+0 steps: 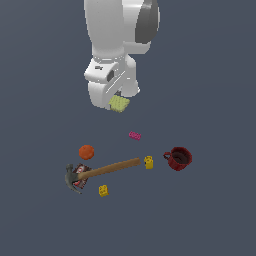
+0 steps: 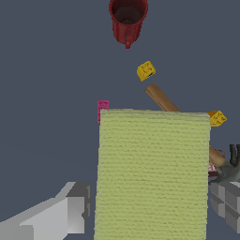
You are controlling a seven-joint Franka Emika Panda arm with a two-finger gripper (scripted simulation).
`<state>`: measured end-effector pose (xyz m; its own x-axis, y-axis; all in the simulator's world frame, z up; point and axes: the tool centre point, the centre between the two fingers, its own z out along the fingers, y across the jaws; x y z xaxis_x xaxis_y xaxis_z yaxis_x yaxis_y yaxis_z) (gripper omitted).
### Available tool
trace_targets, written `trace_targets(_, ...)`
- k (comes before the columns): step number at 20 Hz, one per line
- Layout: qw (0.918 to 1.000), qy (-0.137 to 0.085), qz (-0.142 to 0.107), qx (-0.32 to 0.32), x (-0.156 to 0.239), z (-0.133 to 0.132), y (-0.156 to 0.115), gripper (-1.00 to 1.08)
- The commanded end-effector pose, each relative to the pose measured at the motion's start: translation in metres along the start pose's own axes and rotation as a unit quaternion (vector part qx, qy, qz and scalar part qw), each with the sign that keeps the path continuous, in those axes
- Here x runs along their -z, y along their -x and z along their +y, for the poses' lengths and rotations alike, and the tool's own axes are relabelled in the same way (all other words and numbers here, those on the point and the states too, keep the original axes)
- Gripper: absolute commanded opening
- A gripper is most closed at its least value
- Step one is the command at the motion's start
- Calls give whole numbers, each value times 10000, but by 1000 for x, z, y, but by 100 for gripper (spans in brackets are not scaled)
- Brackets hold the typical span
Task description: Pick up a designated object from a clutter of objects.
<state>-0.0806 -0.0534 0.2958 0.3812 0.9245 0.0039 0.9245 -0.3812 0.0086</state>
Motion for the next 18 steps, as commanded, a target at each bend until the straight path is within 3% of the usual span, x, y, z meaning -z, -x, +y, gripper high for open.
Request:
trace_targets(1, 10000, -9, -4, -9, 22, -1, -6, -100)
trace_targets(10, 10000, -35, -18, -33, 74, -2, -20, -100)
trace_targets(18, 10000, -42, -21, -41, 89, -1, -25, -100)
